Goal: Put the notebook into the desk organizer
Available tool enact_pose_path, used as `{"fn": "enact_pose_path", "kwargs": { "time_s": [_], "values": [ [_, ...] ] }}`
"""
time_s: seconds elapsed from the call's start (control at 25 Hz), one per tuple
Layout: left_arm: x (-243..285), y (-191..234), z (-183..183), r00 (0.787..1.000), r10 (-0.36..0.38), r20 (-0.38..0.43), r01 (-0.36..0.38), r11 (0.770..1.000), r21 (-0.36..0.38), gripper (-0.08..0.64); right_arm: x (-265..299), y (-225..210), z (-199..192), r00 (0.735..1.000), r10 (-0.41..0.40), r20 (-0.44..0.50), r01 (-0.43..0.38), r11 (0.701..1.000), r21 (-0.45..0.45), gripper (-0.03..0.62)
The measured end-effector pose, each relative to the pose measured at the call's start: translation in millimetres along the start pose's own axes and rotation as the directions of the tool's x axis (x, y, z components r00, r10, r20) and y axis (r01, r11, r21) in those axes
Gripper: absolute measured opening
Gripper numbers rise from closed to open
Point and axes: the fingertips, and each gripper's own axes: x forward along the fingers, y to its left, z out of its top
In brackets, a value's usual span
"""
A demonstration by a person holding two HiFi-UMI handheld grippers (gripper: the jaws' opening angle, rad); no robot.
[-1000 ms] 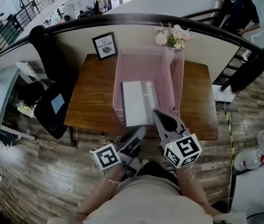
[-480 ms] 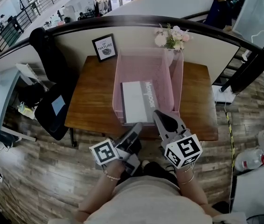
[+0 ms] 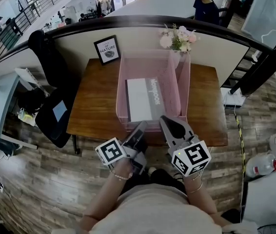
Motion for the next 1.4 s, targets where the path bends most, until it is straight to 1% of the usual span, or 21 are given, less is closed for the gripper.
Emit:
{"fn": "enact_pose_path", "kwargs": {
  "time_s": [0.08, 0.16, 0.2, 0.28, 0.32, 0.36, 0.4, 0.44, 0.48, 0.56, 0.64, 0.68, 0.8, 0.92, 1.0, 1.16, 1.2, 1.32, 1.36, 1.4],
  "values": [
    [-0.1, 4.4, 0.1, 1.0, 0.005, 0.009, -0.005, 1.0, -0.005, 0.022, 1.3, 0.0, -1.4, 1.0, 0.001, -0.001, -0.001, 1.0, 0.0, 0.012],
    [-5.4, 13.4, 0.1, 0.999, 0.043, 0.012, -0.043, 0.999, 0.032, 0.069, 2.4, -0.1, -2.4, 1.0, 0.002, -0.002, -0.002, 1.0, -0.001, 0.012],
    [-7.2, 13.8, -2.1, 0.999, 0.048, 0.011, -0.049, 0.998, 0.029, 0.085, 2.7, -0.5, -2.1, 1.0, 0.002, -0.003, -0.002, 1.0, -0.001, 0.012],
    [-8.6, 6.4, -10.2, 1.0, 0.028, 0.0, -0.028, 0.999, -0.026, 0.101, 3.4, -0.9, -0.9, 1.0, 0.002, -0.003, -0.002, 1.0, -0.001, 0.012],
    [-10.8, 4.4, -13.7, 0.999, 0.028, -0.015, -0.029, 0.999, -0.03, 0.101, 3.9, -0.8, -0.5, 1.0, 0.003, -0.004, -0.003, 1.0, -0.001, 0.012],
    [-14.0, 4.1, -16.3, 0.999, 0.038, -0.034, -0.039, 0.999, -0.007, 0.099, 4.5, -0.5, -0.2, 1.0, 0.004, -0.004, -0.004, 1.0, -0.001, 0.012],
    [-17.2, 3.9, -17.7, 0.997, 0.053, -0.055, -0.051, 0.998, 0.038, 0.088, 5.1, -0.1, 0.1, 1.0, 0.007, -0.003, -0.007, 1.0, -0.002, 0.012],
    [-19.2, 1.6, -17.7, 0.995, 0.062, -0.074, -0.054, 0.993, 0.101, 0.083, 5.8, 0.5, 0.3, 1.0, 0.01, -0.001, -0.01, 1.0, -0.004, 0.012],
    [-19.1, -4.5, -16.7, 0.994, 0.057, -0.091, -0.041, 0.985, 0.17, 0.084, 6.5, 1.0, 0.8, 1.0, 0.012, 0.001, -0.012, 1.0, -0.005, 0.012],
    [-15.2, -23.5, -15.1, 0.992, 0.021, -0.122, 0.015, 0.959, 0.284, 0.087, 7.5, 1.3, 2.6, 1.0, 0.013, 0.003, -0.013, 1.0, -0.005, 0.012],
    [-12.1, -39.0, -13.4, 0.99, 0.003, -0.138, 0.049, 0.928, 0.37, 0.086, 8.8, 1.2, 5.2, 1.0, 0.017, 0.01, -0.017, 1.0, -0.005, 0.012],
    [-10.9, -45.0, -10.9, 0.991, 0.003, -0.137, 0.055, 0.906, 0.419, 0.086, 9.8, 1.6, 6.7, 1.0, 0.022, 0.016, -0.022, 1.0, -0.006, 0.012],
    [-7.0, -58.9, 2.2, 0.994, 0.008, -0.107, 0.052, 0.832, 0.552, 0.086, 12.5, 4.4, 10.5, 0.999, 0.036, 0.022, -0.035, 0.999, -0.012, 0.012],
    [-2.1, -70.0, 14.4, 0.996, 0.003, -0.086, 0.052, 0.774, 0.631, 0.086, 14.1, 9.1, 12.8, 0.998, 0.051, 0.021, -0.051, 0.999, -0.018, 0.012],
    [2.1, -76.4, 20.9, 0.997, 0.004, -0.078, 0.05, 0.725, 0.686, 0.086, 15.3, 11.6, 14.3, 0.998, 0.06, 0.021, -0.06, 0.998, -0.022, 0.012],
    [8.0, -87.9, 28.9, 0.998, 0.019, -0.06, 0.037, 0.604, 0.796, 0.084, 17.1, 16.7, 18.9, 0.996, 0.088, 0.026, -0.087, 0.996, -0.035, 0.012],
    [9.0, -89.8, 29.7, 0.998, 0.025, -0.053, 0.029, 0.569, 0.822, 0.076, 16.9, 17.5, 20.4, 0.995, 0.094, 0.027, -0.093, 0.995, -0.035, 0.012],
    [10.3, -91.8, 31.5, 0.999, 0.048, -0.022, -0.002, 0.445, 0.895, 0.034, 17.0, 19.9, 24.6, 0.993, 0.113, 0.043, -0.111, 0.993, -0.031, 0.012],
    [10.4, -92.4, 31.7, 0.998, 0.054, -0.016, -0.007, 0.411, 0.912, 0.018, 17.3, 20.8, 25.8, 0.992, 0.118, 0.051, -0.117, 0.993, -0.03, 0.012],
    [10.6, -93.6, 31.7, 0.998, 0.059, -0.014, -0.01, 0.384, 0.923, 0.014, 17.5, 21.5, 26.9, 0.991, 0.122, 0.058, -0.121, 0.992, -0.029, 0.012]
  ]
}}
